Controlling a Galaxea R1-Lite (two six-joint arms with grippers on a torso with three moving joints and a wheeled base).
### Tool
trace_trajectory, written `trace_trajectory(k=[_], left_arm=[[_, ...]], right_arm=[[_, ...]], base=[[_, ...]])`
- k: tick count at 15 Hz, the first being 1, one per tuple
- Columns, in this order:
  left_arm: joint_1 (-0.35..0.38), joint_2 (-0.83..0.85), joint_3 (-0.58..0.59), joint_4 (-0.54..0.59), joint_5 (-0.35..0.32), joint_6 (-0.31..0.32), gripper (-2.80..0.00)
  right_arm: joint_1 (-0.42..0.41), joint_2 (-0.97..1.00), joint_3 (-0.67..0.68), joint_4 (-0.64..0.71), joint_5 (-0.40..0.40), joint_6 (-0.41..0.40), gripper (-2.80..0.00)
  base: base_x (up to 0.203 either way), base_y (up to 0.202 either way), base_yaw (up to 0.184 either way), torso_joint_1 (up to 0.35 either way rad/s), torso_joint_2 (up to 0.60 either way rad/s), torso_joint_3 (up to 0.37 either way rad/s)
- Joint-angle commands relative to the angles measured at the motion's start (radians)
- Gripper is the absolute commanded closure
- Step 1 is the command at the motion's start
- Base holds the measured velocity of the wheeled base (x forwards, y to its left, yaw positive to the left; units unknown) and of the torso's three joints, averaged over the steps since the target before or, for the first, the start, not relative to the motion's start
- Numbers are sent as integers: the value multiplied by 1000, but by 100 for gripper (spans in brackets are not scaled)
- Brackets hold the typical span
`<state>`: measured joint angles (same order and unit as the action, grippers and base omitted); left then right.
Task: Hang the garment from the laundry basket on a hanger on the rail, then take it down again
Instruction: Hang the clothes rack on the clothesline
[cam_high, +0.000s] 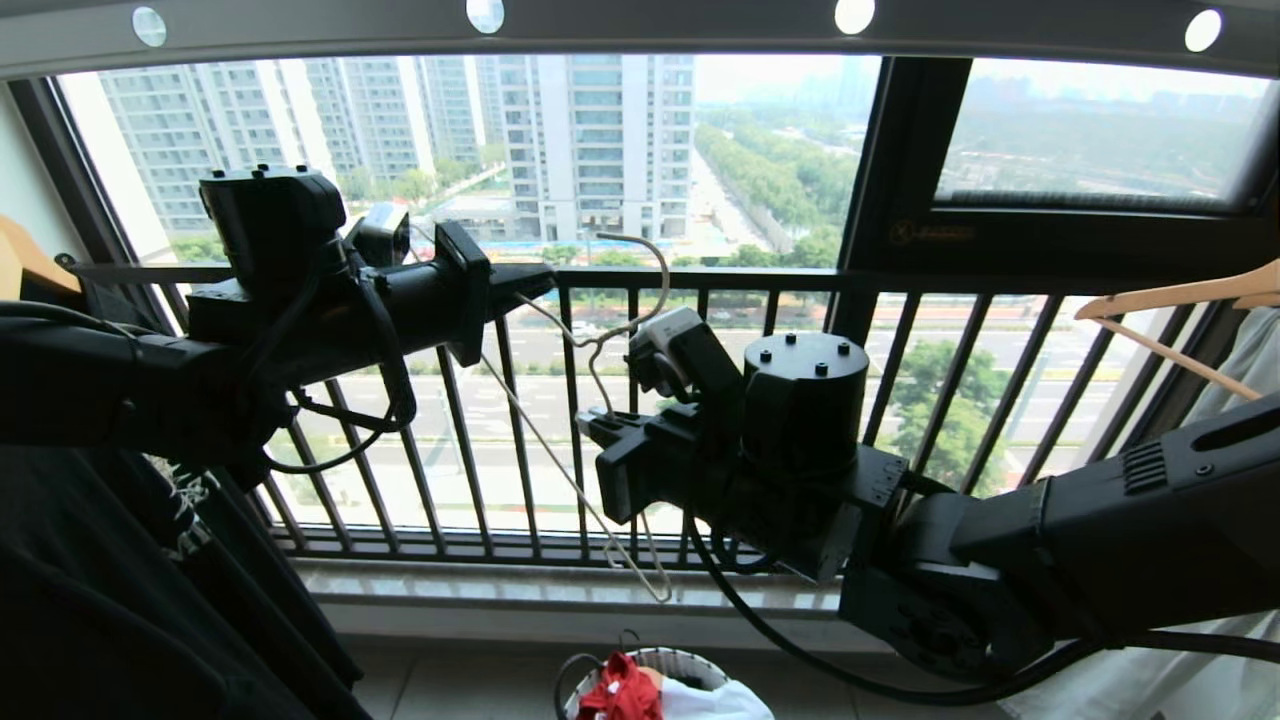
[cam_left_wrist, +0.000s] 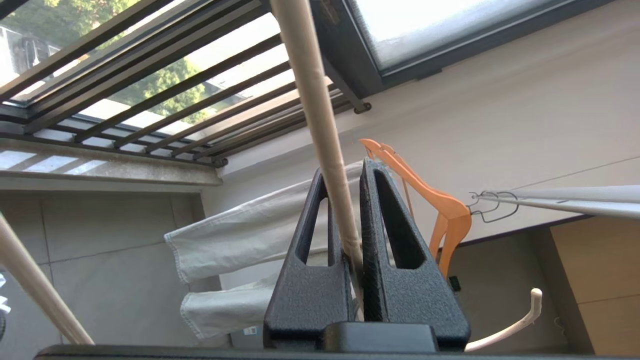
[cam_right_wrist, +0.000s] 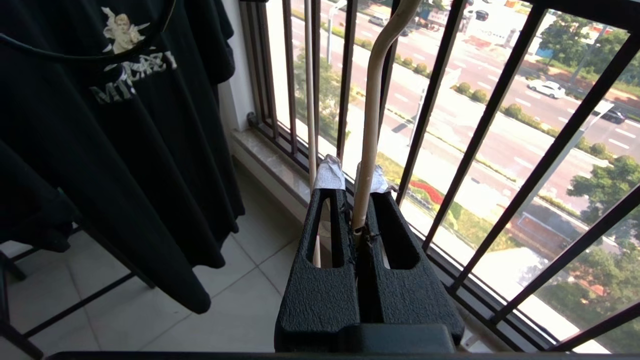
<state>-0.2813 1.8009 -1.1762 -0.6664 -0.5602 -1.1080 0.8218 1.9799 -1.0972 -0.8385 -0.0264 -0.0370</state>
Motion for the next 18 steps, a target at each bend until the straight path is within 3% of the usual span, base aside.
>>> trace_trajectory(k=[1, 6, 7, 15, 18], left_arm=[[-1, 15, 4, 1, -16, 4, 0], [-1, 15, 3, 7, -24, 16, 0], [0, 15, 4, 7, -24, 26, -280], [-4, -28, 20, 9, -26, 37, -280], [-48, -103, 13, 132, -42, 43, -280]], right_arm=[[3, -14, 6, -10, 0, -1, 0], [36, -18, 18, -10, -3, -3, 0], [36, -19, 17, -10, -3, -3, 0], [-12, -19, 20, -10, -12, -1, 0], [-73, -34, 66, -16, -21, 0, 0]], base=[[0, 0, 0, 0, 0, 0], [0, 0, 0, 0, 0, 0], [0, 0, 0, 0, 0, 0], [0, 0, 0, 0, 0, 0], [0, 0, 0, 0, 0, 0]])
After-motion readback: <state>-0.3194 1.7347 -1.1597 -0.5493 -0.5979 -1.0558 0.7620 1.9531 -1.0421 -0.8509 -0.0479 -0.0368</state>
